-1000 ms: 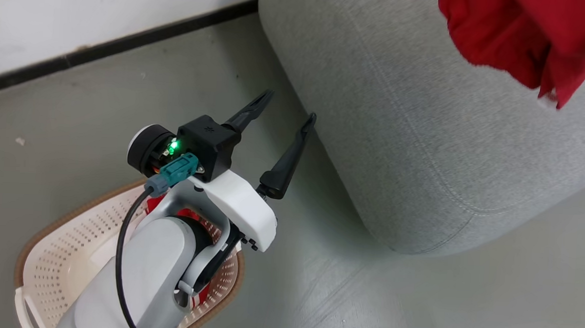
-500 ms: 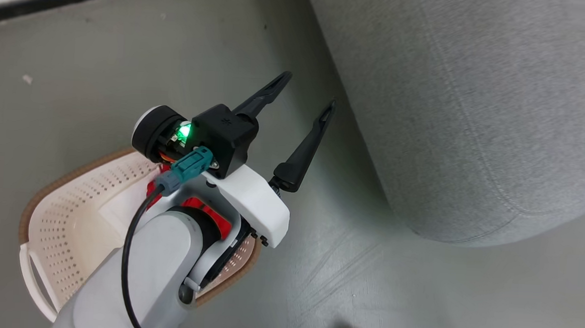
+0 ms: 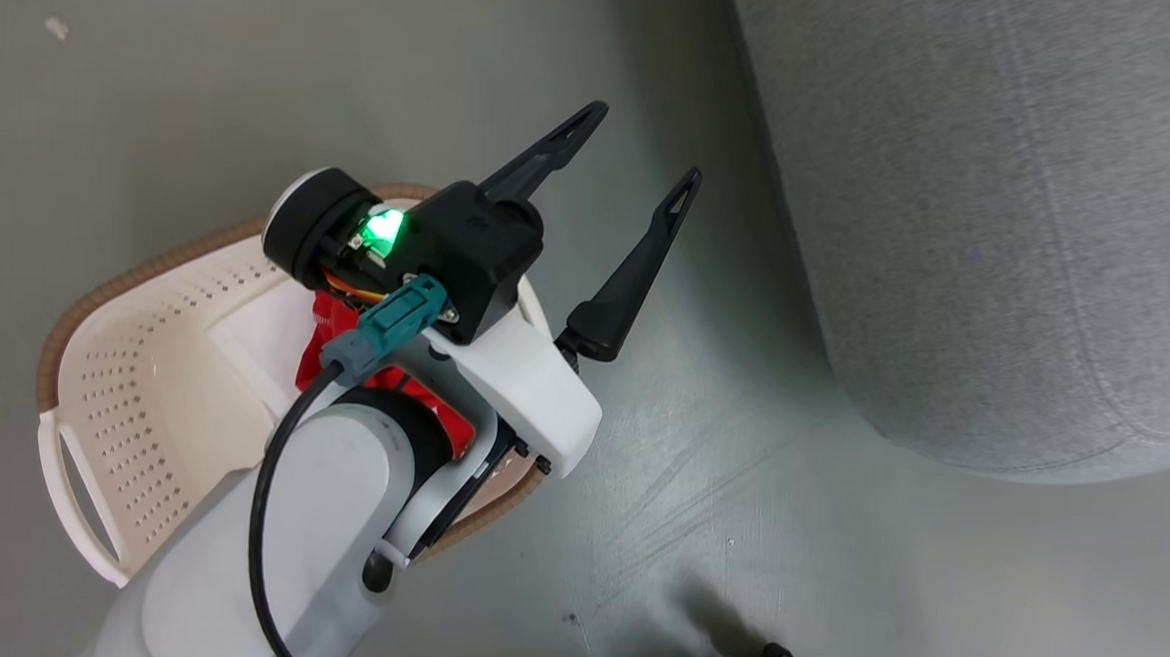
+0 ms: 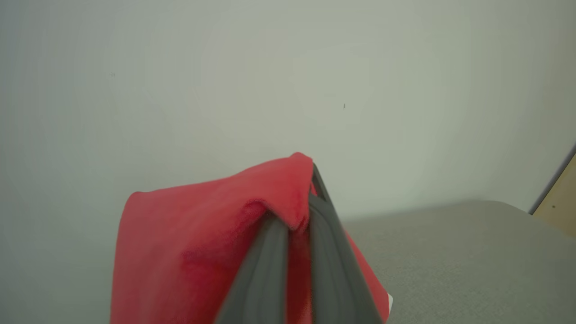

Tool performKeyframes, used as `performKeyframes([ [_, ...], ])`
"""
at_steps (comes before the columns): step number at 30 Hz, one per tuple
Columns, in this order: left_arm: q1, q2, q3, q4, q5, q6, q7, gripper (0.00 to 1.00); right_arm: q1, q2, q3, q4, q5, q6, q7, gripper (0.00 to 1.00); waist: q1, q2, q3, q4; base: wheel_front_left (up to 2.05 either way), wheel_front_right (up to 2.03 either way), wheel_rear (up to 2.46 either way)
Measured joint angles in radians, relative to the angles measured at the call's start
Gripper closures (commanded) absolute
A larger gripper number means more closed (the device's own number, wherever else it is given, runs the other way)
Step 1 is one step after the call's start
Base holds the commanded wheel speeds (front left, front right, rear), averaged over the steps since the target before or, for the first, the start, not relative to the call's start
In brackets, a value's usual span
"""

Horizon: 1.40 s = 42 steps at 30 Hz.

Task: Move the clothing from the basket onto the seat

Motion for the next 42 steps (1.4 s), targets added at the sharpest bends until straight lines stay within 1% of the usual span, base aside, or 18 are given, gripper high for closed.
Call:
performKeyframes([
  [2, -0.011, -0.001, -0.004, -0.003, 0.001, 0.000, 0.006, 0.00, 0.002, 0.011, -0.004, 0.036, -0.002, 0.000, 0.000, 1.00, 0.0000, 0.0000, 0.019, 0.007, 0.00, 0.00, 0.00],
  [4, -0.022, -0.001, -0.007, -0.006, 0.008, 0.000, 0.008, 0.00, 0.003, 0.021, -0.028, 0.082, -0.008, 0.000, 0.000, 1.00, 0.0000, 0.0000, 0.037, 0.013, 0.00, 0.00, 0.00],
  [8, -0.048, 0.001, -0.008, -0.011, 0.015, -0.002, 0.010, 0.00, 0.006, 0.024, -0.080, 0.168, -0.024, 0.000, 0.000, 1.00, 0.0000, 0.0000, 0.071, 0.025, 0.00, 0.00, 0.00],
  [13, -0.074, 0.001, -0.009, -0.012, 0.021, -0.007, 0.012, 0.00, 0.002, 0.044, -0.108, 0.231, -0.013, 0.000, 0.003, 1.00, 0.0000, 0.0000, 0.106, 0.041, 0.00, 0.00, 0.00],
  [19, -0.097, 0.001, -0.010, -0.011, 0.026, -0.019, 0.012, 0.00, -0.006, 0.052, -0.114, 0.290, -0.009, 0.000, 0.060, 1.00, 0.0000, 0.0000, 0.136, 0.058, 0.00, 0.00, 0.00],
  [20, -0.100, 0.001, -0.010, -0.009, 0.026, -0.020, 0.012, 0.00, -0.009, 0.052, -0.114, 0.298, -0.009, 0.000, 0.070, 0.96, 0.0000, 0.0000, 0.140, 0.061, 0.00, 0.00, 0.00],
  [22, -0.108, 0.001, -0.009, -0.003, 0.026, -0.028, 0.007, 0.00, -0.020, 0.052, -0.114, 0.312, -0.009, 0.000, 0.085, 0.60, 0.0000, 0.0000, 0.146, 0.066, 0.00, 0.00, 0.00],
  [23, -0.109, 0.003, -0.007, 0.002, 0.026, -0.028, 0.006, 0.00, -0.024, 0.055, -0.111, 0.316, -0.012, 0.000, 0.087, 0.33, 0.0000, 0.0000, 0.148, 0.068, 0.00, 0.00, 0.00],
  [24, -0.109, 0.008, -0.005, 0.007, 0.026, -0.028, 0.006, 0.00, -0.024, 0.062, -0.108, 0.318, -0.016, 0.000, 0.094, 0.20, 0.0000, 0.0000, 0.148, 0.067, 0.00, 0.00, 0.00],
  [25, -0.109, 0.012, -0.003, 0.012, 0.026, -0.028, 0.006, 0.00, -0.024, 0.069, -0.105, 0.321, -0.017, 0.000, 0.096, 0.00, 0.0000, 0.0000, 0.148, 0.067, 0.00, 0.00, 0.00],
  [36, -0.111, 0.024, 0.011, 0.034, 0.027, -0.040, -0.029, 0.00, -0.018, 0.080, -0.078, 0.315, -0.045, 0.000, 0.093, 0.00, 0.0000, 0.0000, 0.126, 0.053, 0.00, 0.00, 0.00],
  [42, -0.111, 0.029, 0.021, 0.054, 0.027, -0.045, -0.049, 0.00, 0.012, 0.101, -0.070, 0.299, -0.063, 0.000, 0.082, 0.00, 0.0000, 0.0000, 0.101, 0.044, 0.00, 0.00, 0.00],
])
